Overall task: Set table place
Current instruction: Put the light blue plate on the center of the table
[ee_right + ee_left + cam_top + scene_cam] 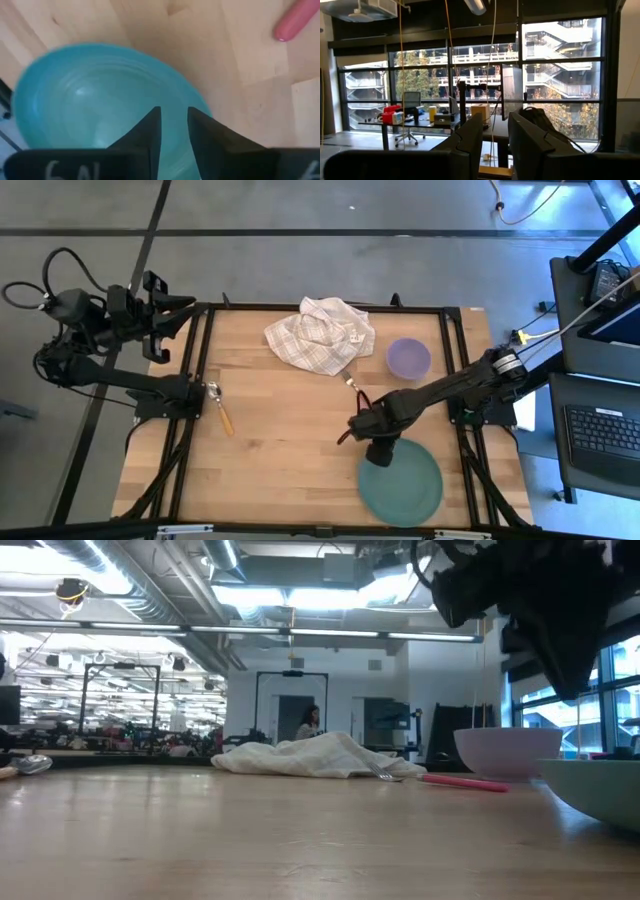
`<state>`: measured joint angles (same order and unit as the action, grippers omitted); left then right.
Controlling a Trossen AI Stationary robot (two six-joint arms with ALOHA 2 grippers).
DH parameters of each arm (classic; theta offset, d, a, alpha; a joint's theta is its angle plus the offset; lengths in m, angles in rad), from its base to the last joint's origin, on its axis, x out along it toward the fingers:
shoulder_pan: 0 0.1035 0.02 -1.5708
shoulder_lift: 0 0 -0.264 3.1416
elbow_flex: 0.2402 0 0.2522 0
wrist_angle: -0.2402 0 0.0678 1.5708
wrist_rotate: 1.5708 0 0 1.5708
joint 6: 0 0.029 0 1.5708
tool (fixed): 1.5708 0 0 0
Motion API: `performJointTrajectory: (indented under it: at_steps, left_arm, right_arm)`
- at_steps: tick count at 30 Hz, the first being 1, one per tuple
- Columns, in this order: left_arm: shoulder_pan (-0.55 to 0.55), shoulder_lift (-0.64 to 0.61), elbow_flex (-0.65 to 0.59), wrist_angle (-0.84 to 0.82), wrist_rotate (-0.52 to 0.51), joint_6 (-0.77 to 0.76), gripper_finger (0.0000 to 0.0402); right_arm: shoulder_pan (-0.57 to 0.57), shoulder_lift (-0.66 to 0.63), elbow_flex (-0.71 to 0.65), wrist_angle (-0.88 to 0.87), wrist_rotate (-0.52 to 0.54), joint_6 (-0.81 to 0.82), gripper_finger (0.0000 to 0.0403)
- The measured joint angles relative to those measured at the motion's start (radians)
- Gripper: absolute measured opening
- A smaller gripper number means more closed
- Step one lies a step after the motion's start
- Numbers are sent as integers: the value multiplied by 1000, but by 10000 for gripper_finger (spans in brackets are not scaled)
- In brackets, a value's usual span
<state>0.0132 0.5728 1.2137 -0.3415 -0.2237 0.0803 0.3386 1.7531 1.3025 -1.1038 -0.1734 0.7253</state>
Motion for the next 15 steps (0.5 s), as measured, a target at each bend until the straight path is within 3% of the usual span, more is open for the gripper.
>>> performJointTrajectory:
  at_steps: [15]
  left_arm:
    - [0, 1, 0, 56, 0, 0, 86]
  right_arm:
    - [-41, 16, 0, -74, 24, -210, 97]
